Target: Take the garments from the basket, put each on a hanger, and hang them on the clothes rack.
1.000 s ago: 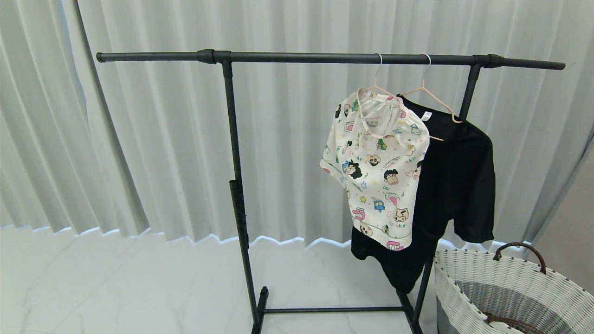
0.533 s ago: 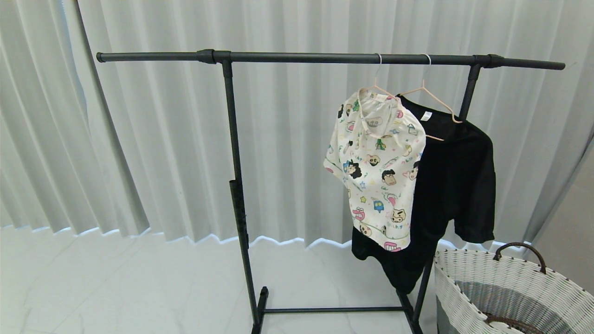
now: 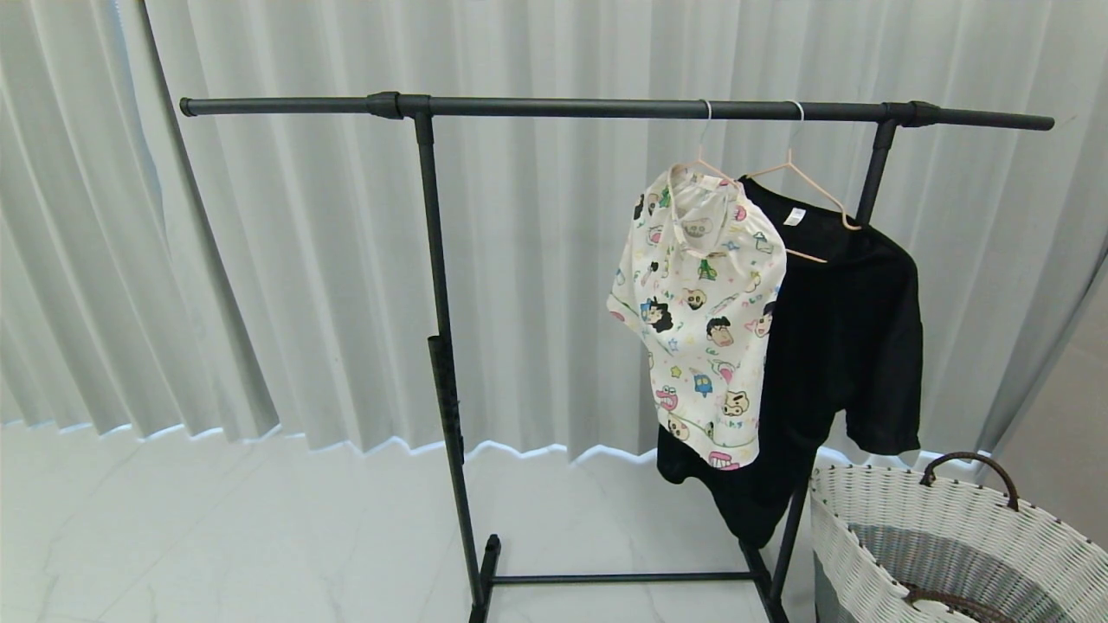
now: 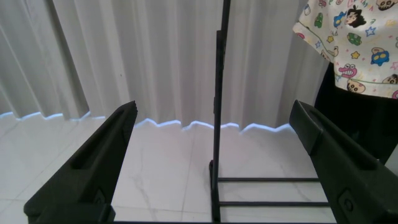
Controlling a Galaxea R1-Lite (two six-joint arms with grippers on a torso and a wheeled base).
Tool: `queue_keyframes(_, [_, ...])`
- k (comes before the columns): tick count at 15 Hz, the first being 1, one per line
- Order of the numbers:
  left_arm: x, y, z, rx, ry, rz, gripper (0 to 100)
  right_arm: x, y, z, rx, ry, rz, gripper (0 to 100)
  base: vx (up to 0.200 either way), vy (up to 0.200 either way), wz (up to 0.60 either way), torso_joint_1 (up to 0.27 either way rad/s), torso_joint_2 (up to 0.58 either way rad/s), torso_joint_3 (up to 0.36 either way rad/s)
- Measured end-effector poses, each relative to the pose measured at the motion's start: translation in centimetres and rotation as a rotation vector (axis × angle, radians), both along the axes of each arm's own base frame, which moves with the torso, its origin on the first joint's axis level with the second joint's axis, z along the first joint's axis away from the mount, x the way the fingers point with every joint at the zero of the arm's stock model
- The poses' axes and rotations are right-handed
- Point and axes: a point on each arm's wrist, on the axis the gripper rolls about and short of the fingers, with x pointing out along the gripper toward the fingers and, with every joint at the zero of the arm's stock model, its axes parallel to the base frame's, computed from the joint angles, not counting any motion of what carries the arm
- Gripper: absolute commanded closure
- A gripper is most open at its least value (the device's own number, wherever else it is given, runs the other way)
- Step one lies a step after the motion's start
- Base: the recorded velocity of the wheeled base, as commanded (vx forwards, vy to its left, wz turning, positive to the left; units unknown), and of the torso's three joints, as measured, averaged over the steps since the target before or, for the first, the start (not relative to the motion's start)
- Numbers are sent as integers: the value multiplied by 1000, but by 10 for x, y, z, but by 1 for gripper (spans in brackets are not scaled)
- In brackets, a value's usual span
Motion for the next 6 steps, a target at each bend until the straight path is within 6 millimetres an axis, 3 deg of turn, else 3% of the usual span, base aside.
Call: queue_keyframes(6, [0,0,0,0,0,0,0,0,0,0,-1,0,1,0,0,0,0,0,0,0])
